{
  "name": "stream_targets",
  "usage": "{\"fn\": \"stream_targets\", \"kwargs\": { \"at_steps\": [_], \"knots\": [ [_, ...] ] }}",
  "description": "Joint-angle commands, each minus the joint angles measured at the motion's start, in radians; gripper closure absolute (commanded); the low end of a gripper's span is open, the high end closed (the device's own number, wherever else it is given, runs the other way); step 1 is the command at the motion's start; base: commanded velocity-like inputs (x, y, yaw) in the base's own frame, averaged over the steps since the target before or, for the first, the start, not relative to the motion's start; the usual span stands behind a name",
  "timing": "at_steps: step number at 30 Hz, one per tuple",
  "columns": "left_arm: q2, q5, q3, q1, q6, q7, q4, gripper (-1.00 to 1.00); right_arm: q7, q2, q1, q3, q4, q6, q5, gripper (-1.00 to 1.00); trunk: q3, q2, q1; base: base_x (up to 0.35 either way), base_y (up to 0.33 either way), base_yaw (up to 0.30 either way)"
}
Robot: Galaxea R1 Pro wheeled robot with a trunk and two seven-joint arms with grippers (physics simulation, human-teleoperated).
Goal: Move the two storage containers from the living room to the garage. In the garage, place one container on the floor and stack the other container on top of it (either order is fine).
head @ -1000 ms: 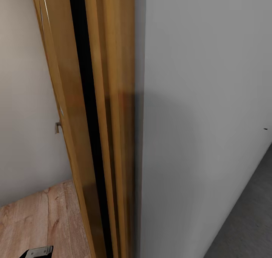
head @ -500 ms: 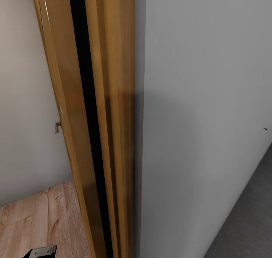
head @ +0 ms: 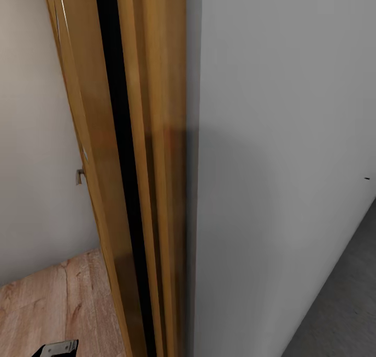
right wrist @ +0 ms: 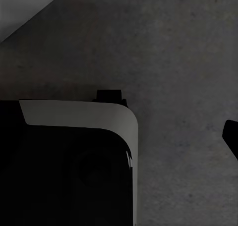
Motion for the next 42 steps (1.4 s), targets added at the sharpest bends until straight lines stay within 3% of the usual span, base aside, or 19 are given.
{"fn": "stream_targets", "kwargs": {
  "at_steps": [1, 6, 17, 42],
  "knots": [
    [0.000, 0.002, 0.003, -0.001, -0.003, -0.002, 0.001, -1.00, 0.003, 0.000, 0.000, -0.001, 0.000, 0.000, 0.000, -1.00, -0.001, -0.001, 0.000, 0.000, 0.000, 0.000],
    [0.000, 0.002, 0.003, -0.001, -0.003, -0.002, 0.001, -1.00, 0.003, 0.000, 0.000, -0.001, 0.000, 0.000, 0.000, -1.00, -0.001, -0.001, 0.000, -0.001, 0.000, 0.000],
    [-0.059, 0.001, 0.011, -0.001, -0.036, 0.001, -0.061, -1.00, 0.003, 0.001, -0.002, -0.001, 0.000, 0.000, 0.000, -1.00, -0.001, -0.001, 0.000, -0.101, 0.000, 0.000],
    [-0.065, 0.001, 0.012, -0.001, -0.039, 0.001, -0.076, -1.00, 0.003, 0.001, -0.002, -0.002, 0.000, 0.000, 0.000, -1.00, -0.001, -0.001, 0.000, -0.090, 0.000, 0.000]
  ]
}}
